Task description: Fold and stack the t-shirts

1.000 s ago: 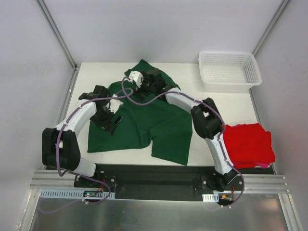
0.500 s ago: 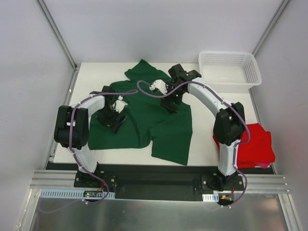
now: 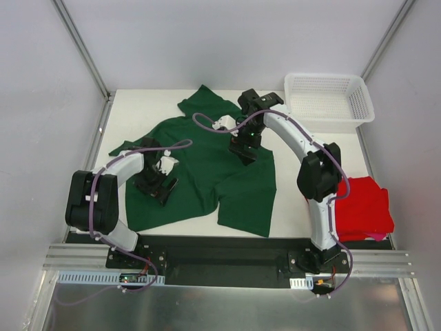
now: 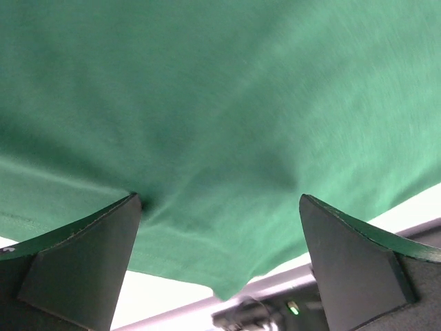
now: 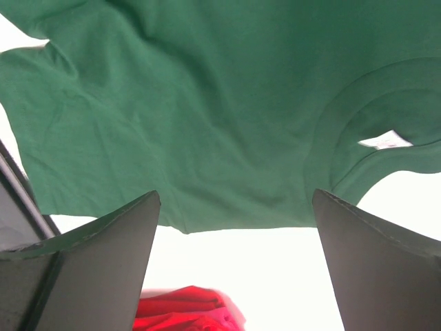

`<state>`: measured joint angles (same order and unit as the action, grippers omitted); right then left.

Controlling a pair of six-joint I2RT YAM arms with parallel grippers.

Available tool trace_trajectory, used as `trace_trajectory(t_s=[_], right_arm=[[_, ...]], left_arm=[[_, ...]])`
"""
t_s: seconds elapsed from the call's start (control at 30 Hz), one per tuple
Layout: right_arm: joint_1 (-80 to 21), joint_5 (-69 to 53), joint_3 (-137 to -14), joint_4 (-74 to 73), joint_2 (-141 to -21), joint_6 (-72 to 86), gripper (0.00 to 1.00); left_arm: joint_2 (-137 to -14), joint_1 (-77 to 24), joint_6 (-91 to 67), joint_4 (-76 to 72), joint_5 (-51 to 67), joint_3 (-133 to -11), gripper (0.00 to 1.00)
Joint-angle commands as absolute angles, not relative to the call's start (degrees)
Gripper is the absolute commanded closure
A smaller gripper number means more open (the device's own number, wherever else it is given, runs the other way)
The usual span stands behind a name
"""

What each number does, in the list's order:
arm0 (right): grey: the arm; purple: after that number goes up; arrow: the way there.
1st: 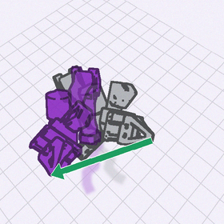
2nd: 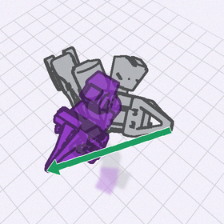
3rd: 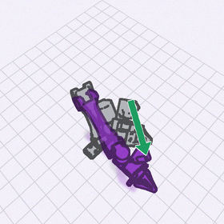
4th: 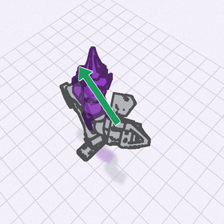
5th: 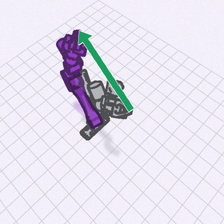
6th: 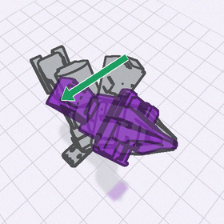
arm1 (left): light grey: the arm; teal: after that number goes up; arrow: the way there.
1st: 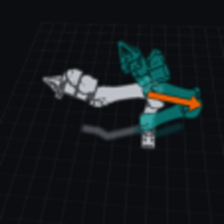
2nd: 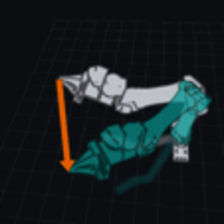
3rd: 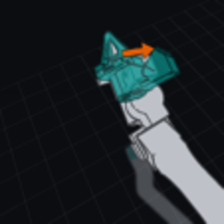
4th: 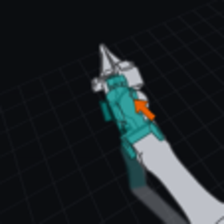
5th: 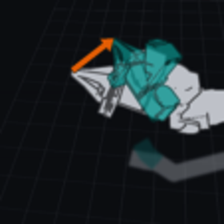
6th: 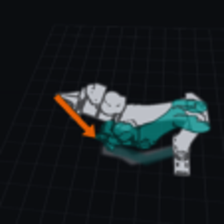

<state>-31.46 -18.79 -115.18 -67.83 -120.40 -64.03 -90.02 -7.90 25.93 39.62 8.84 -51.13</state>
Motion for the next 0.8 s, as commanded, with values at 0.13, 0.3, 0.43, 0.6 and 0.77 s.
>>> trace_trajectory(t_s=[0.13, 0.3, 0.43, 0.6, 0.77], right_arm=[[-31.55, -16.18, -122.78, -72.33, -122.52, -70.22, 0.04], [-31.55, -14.24, -122.96, -71.72, -122.52, -72.33, 0.04], [-31.64, -13.71, -123.22, -71.02, -122.7, -73.39, 0.04], [-31.55, -13.01, -123.57, -69.88, -122.7, -73.83, 0.04], [-31.55, -11.95, -123.31, -68.56, -122.87, -73.83, 0.04]], left_arm=[[-83.67, -4.31, 24.34, 49.74, 12.57, -47.72, 0.01], [-85.95, 0.95, 25.66, 53.95, 12.83, -49.92, 0.01], [-87.1, 5.17, 27.15, 56.33, 12.74, -50.27, 0.01], [-88.68, 10.28, 27.51, 59.76, 13.54, -54.12, 0.01], [-89.03, 10.11, 27.6, 63.62, 13.89, -68.53, 0.01]])
